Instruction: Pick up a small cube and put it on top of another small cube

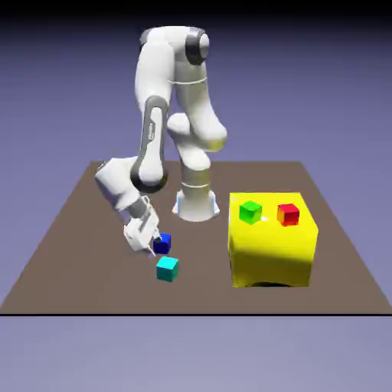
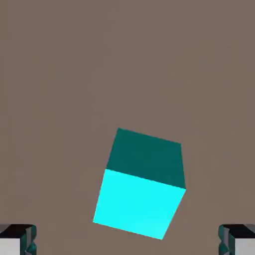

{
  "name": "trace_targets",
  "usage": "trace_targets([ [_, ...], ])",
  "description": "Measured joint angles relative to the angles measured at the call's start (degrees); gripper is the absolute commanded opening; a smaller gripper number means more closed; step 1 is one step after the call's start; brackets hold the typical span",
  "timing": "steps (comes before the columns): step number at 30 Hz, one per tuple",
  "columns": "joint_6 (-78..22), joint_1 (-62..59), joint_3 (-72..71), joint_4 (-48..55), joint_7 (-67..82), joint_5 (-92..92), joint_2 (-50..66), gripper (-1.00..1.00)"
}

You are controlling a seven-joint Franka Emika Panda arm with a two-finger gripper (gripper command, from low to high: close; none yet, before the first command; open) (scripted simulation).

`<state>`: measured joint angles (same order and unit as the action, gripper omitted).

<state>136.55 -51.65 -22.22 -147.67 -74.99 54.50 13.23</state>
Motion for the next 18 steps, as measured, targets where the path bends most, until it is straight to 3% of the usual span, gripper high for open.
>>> trace_targets([
  [7,8.1,2.4,-2.1,2.5,5.4,6.8,10.7,0.00],
  [8,8.9,2.7,-2.3,2.8,5.9,7.4,11.7,-1.00],
  [15,0.5,-0.1,-0.4,0.3,0.4,1.2,1.4,-1.00],
  [18,-3.2,4.4,3.8,0.4,3.6,-5.7,-0.6,-1.00],
])
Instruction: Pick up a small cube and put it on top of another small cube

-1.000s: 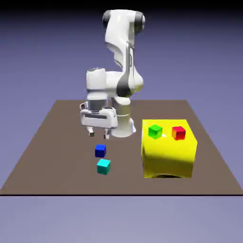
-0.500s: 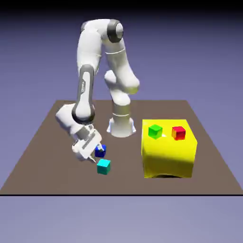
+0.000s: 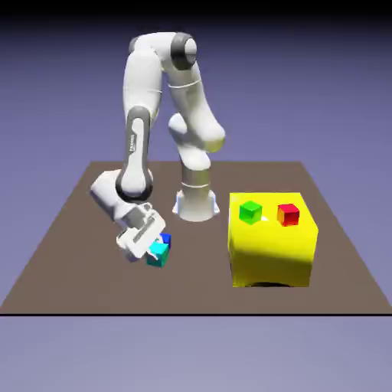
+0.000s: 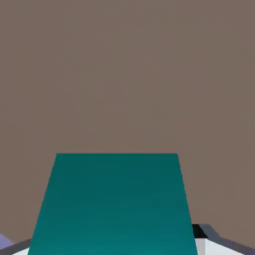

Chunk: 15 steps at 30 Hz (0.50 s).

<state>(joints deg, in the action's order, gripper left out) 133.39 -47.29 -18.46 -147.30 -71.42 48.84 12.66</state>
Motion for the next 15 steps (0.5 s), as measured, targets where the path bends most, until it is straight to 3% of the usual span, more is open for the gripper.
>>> trace_targets([
  [15,-17.2,28.5,23.5,1.5,22.1,-37.4,-5.6,-1.00],
])
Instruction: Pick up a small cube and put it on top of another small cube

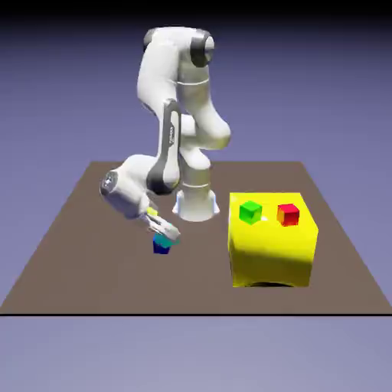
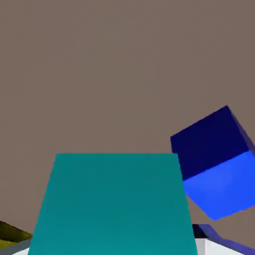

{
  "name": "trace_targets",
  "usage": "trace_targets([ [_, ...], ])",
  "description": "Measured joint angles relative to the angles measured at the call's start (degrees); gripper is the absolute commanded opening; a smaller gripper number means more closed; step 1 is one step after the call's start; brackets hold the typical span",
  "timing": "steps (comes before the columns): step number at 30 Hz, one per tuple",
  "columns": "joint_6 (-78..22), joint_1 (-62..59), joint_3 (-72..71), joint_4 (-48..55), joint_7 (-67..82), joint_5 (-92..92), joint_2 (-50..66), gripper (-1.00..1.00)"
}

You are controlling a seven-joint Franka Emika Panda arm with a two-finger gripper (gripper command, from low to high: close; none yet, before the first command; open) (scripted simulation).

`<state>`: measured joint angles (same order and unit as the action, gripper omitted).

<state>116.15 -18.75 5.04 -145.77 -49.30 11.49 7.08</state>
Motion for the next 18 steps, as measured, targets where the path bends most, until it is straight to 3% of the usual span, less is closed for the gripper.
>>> trace_targets([
  [7,-6.5,10.7,8.8,0.6,8.3,-14.0,-2.1,-1.00],
  [11,3.5,10.3,8.5,-4.4,9.0,-13.2,3.0,-1.00],
  [12,4.9,10.2,8.4,-5.1,9.1,-13.1,3.7,1.00],
  [14,4.9,10.2,8.4,-5.1,9.0,-13.3,3.7,1.00],
  [18,-5.1,10.6,8.8,-0.1,8.3,-14.1,-1.4,1.00],
])
